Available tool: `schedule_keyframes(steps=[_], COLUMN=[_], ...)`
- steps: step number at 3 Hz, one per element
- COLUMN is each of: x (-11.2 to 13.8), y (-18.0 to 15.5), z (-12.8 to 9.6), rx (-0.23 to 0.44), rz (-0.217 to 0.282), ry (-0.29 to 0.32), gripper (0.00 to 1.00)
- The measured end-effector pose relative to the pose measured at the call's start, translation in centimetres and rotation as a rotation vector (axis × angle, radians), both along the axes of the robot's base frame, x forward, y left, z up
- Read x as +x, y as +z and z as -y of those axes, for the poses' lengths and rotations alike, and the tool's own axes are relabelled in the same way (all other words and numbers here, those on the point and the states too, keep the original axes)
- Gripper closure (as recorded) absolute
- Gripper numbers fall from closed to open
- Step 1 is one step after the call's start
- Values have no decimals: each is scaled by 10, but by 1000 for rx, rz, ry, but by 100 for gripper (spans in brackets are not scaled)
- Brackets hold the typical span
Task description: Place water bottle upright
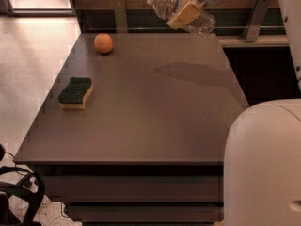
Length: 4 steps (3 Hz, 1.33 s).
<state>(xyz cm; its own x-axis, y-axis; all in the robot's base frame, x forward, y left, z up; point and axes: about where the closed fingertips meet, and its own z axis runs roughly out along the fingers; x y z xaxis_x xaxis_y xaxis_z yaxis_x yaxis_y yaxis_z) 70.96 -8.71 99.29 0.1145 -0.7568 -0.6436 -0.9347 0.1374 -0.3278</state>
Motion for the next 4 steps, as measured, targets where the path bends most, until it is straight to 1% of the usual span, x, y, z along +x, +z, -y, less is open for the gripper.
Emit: schedule_keyframes(steps=[1, 2, 3, 4], x=[-12, -19, -21, -19], y=[7, 4, -1, -6], z=[-2, -9, -14, -13], rx=[68, 232, 380, 485], rz=[39, 99, 139, 153], ry=[9, 19, 1, -26], gripper=[100, 100, 100, 100])
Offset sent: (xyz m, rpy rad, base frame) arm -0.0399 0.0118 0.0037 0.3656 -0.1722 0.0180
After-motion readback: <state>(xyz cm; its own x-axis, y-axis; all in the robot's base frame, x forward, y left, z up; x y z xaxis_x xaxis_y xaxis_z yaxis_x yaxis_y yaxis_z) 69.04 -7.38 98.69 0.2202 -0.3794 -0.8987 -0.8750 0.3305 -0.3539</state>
